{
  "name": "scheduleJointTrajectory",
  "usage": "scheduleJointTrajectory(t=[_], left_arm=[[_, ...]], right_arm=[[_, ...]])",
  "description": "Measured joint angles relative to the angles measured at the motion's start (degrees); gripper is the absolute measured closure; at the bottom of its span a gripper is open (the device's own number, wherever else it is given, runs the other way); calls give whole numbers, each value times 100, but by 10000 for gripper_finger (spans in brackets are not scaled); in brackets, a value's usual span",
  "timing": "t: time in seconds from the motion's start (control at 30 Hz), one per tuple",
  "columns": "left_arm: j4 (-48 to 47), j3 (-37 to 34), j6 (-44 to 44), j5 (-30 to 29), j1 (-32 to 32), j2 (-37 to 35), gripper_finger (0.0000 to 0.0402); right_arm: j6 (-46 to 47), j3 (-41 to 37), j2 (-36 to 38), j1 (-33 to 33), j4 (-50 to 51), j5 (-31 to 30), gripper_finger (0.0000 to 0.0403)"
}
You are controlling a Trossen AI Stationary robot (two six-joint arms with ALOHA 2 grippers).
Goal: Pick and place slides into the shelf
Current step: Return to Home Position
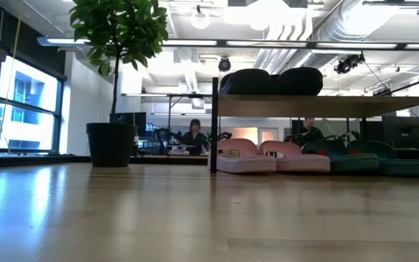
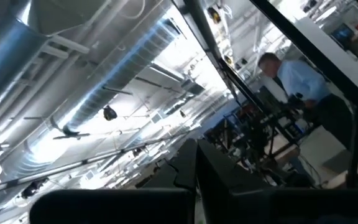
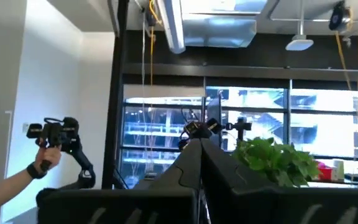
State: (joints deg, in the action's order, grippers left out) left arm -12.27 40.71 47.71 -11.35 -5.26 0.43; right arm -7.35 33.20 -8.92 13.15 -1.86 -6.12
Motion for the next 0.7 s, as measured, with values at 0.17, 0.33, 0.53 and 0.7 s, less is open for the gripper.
scheduleJointTrajectory(t=[0.17,0.33,0.53,0.7], left_arm=[[-86,-5,-57,15,0,32,400],[-32,-247,-189,31,0,2,401],[659,-899,-457,70,0,-6,401],[1520,-1739,-617,144,0,-5,401]], right_arm=[[6,-516,633,0,-228,-21,403],[0,-907,855,1,-411,-13,403],[218,-1254,781,2,-1029,31,403],[579,-1928,783,2,-2124,33,403]])
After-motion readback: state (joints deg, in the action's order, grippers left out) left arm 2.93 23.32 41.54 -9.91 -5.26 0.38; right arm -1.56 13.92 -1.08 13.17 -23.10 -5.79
